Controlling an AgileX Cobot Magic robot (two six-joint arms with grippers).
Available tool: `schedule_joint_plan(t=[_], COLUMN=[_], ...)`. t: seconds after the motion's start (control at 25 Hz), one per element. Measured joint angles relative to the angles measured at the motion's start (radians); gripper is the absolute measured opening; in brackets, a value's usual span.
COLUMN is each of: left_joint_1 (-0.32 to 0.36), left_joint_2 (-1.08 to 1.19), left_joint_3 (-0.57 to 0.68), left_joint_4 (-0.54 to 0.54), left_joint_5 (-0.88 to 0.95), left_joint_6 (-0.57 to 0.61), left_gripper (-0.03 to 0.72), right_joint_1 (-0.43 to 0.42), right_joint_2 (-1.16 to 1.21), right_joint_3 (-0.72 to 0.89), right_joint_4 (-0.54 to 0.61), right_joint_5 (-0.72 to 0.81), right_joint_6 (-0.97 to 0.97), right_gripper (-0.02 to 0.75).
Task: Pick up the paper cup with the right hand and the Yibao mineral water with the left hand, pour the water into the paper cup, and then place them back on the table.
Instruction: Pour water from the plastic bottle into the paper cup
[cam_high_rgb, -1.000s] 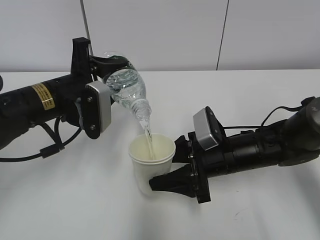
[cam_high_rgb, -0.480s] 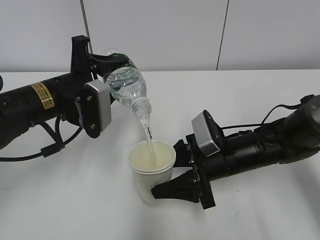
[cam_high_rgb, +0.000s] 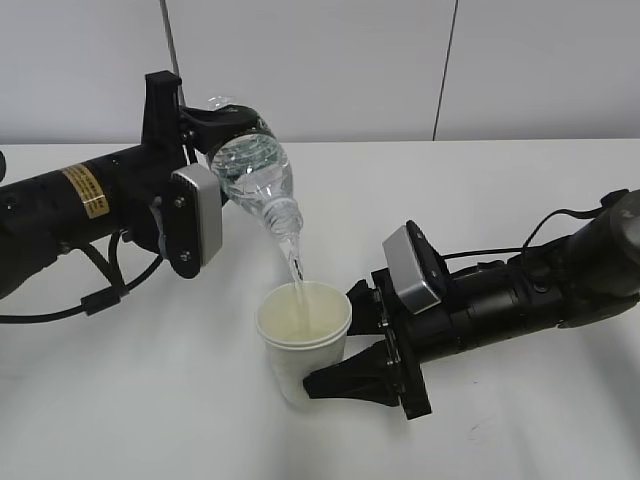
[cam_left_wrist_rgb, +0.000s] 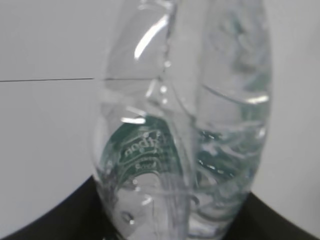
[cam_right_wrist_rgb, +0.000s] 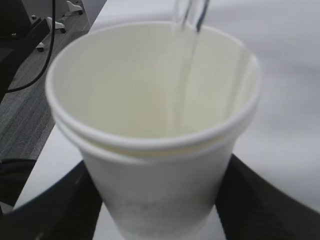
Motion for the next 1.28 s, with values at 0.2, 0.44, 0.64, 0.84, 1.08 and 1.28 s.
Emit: schedule_joint_plan(t=[0.2, 0.44, 0.64, 0.84, 1.08, 1.28], left_joint_1=[0.0, 0.0, 0.0, 0.0, 0.0, 0.0], left_joint_2=[0.0, 0.0, 0.0, 0.0, 0.0, 0.0], left_joint_3=[0.0, 0.0, 0.0, 0.0, 0.0, 0.0], left_joint_4=[0.0, 0.0, 0.0, 0.0, 0.0, 0.0], left_joint_5=[-0.027, -0.034, -0.035, -0.035, -0.036, -0.042], left_joint_6=[0.003, 0.003, 0.003, 0.003, 0.003, 0.003], left_gripper=[0.375, 0.375, 0.375, 0.375, 0.375, 0.375], right_joint_1=[0.0, 0.0, 0.0, 0.0, 0.0, 0.0], right_joint_2=[0.0, 0.0, 0.0, 0.0, 0.0, 0.0], right_joint_3=[0.0, 0.0, 0.0, 0.0, 0.0, 0.0], right_joint_4=[0.0, 0.007, 0.037, 0.073, 0.089, 0.106], right_joint_5=[0.0, 0.0, 0.0, 0.0, 0.0, 0.0], right_joint_6=[0.002, 0.002, 0.002, 0.002, 0.002, 0.002], right_gripper=[0.512, 0.512, 0.512, 0.512, 0.512, 0.512])
